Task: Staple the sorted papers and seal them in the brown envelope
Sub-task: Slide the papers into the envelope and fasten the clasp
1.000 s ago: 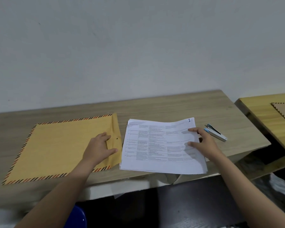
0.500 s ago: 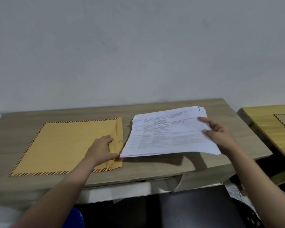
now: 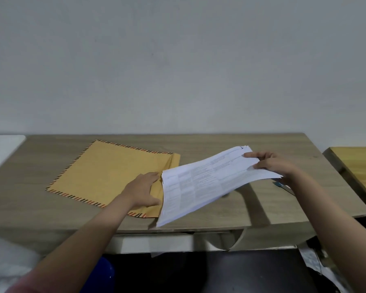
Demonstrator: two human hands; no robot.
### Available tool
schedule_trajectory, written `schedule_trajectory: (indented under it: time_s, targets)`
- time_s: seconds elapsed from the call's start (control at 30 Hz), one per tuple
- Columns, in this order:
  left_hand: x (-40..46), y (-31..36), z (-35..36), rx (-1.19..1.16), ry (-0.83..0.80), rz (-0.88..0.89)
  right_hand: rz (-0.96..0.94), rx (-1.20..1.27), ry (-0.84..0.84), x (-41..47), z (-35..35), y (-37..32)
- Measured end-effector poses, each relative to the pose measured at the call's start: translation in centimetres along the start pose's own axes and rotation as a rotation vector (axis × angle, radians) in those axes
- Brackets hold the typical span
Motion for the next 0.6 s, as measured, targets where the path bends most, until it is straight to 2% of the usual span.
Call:
schedule_trajectory:
  time_s: [0.13, 0.43, 0.6]
  targets:
    - [-0.1, 0.1, -0.1, -0.065, -0.001, 0.005, -0.024, 0.019, 0.067, 0.6, 0.0, 0.0]
    - [0.7, 1.4, -1.1, -0.175, 0.032, 0.032, -0.223, 0.053, 0.228, -0.2, 2.9, -1.3]
    - [1.0, 1.3, -1.7, -0.168, -0.002, 0.042, -0.319, -0.061, 0.218, -0.8, 4.7, -1.4]
Point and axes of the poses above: each hand's wrist, its own x-axis towards the middle knuckle, its own z-axis out of the palm, y = z × x, the point moved 7 cm from there along x, towards the middle knuckle, and after that the axes turned 5 degrees about -z, right-handed, at the moved point
